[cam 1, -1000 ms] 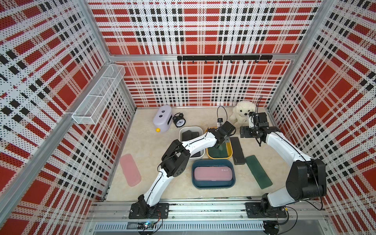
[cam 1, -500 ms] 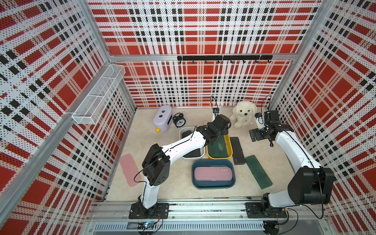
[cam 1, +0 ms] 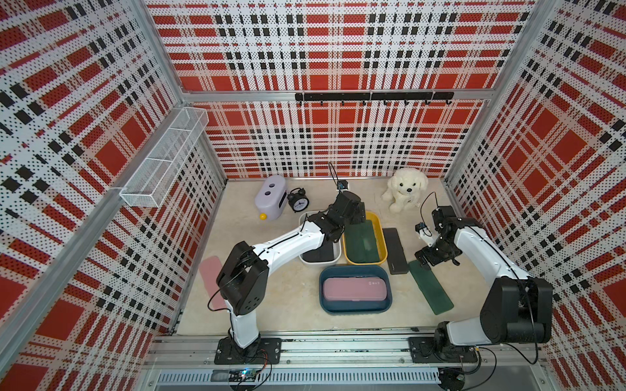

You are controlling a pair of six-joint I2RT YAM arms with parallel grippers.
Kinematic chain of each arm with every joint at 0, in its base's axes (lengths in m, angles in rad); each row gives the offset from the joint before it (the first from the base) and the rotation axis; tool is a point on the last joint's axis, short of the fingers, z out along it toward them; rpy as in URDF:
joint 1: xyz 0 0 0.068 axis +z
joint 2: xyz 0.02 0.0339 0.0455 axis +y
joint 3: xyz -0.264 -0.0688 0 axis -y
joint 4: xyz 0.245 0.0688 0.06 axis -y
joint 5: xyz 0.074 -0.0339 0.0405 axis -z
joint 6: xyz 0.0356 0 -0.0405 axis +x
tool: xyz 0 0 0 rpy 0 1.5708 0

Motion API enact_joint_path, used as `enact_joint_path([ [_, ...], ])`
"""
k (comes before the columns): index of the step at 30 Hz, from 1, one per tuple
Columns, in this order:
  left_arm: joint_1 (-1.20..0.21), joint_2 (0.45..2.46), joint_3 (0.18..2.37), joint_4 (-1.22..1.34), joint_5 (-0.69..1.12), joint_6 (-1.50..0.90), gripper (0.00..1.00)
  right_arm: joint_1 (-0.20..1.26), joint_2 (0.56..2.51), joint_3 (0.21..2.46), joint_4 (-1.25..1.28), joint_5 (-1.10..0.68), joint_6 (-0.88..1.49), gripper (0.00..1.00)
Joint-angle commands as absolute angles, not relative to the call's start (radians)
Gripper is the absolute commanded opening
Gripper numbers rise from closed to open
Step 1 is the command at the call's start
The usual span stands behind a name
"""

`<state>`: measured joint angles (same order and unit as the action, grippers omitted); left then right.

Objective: Place the pencil cases by color into the storage box
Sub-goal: Pick up the pencil case from the center of the board.

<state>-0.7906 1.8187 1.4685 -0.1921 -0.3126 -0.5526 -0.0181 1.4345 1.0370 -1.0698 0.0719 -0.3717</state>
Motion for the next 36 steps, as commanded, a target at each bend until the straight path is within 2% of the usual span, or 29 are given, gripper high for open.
enact_joint_path([
  [1,-0.792,1.778,1.451,-0.150,-0.286,-0.532,0.81,-0.019,1.436,1.012,-1.073,0.049,-0.405,1.00],
  [14,-0.789,1.746,1.408,-0.149,-0.308,-0.542,0.82,0.015,1.582,0.960,-0.982,0.052,-0.376,1.00],
  [23,-0.789,1.725,1.385,-0.149,-0.319,-0.543,0.82,0.076,1.634,0.947,-0.967,0.111,-0.349,1.00],
  [36,-0.785,1.727,1.367,-0.146,-0.322,-0.545,0.83,0.082,1.672,0.945,-0.938,0.163,-0.328,0.98],
])
